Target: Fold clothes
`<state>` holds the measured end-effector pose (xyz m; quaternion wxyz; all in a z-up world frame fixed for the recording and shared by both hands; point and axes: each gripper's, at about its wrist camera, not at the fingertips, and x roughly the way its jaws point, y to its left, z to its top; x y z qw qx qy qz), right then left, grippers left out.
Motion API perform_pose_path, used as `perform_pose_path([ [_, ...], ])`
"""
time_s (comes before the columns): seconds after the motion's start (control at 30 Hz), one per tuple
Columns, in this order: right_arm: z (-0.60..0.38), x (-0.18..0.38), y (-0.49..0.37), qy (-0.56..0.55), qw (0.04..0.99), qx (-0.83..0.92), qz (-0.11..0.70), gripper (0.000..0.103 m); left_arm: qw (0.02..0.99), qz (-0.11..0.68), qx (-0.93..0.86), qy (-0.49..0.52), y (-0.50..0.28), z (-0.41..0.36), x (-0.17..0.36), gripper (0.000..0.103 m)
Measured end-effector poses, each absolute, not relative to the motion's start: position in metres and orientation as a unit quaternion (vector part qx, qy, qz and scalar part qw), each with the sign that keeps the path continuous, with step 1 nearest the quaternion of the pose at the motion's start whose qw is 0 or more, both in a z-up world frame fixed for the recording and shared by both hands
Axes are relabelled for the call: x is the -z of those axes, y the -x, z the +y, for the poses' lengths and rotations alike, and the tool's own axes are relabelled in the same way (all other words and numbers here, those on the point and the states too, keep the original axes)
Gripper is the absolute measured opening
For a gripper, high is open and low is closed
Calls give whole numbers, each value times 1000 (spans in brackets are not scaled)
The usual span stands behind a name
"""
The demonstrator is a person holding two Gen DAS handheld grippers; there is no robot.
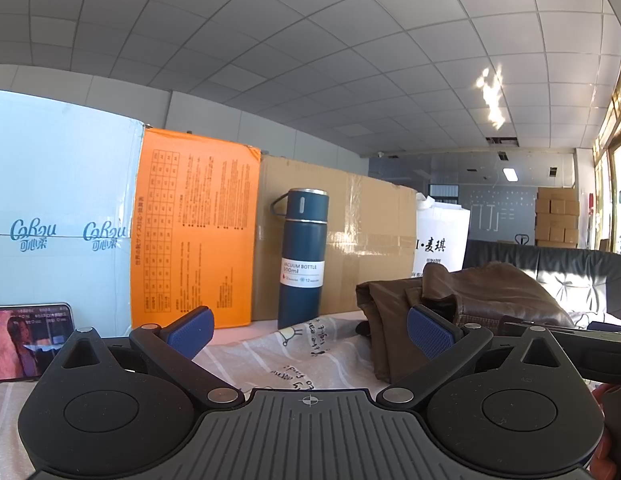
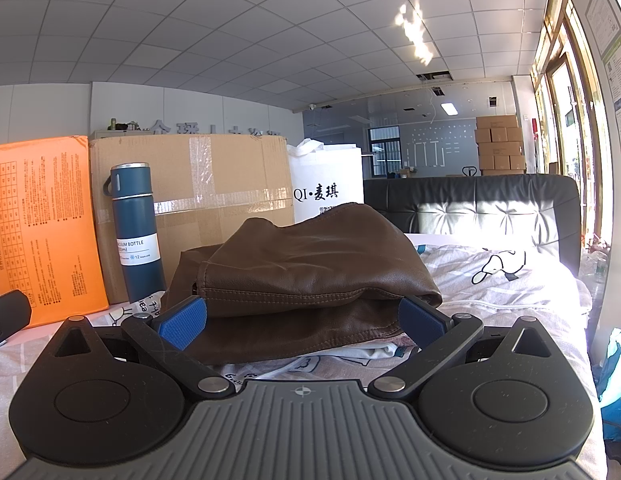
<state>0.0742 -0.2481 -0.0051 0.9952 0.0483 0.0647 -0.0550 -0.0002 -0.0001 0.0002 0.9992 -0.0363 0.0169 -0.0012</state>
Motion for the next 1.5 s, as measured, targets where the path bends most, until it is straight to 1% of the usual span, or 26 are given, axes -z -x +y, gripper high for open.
perform_pose_path([
  [1.5,-251,4,-73,-49,995,52,70,103,999,20,4,33,0,-1,-3,103],
])
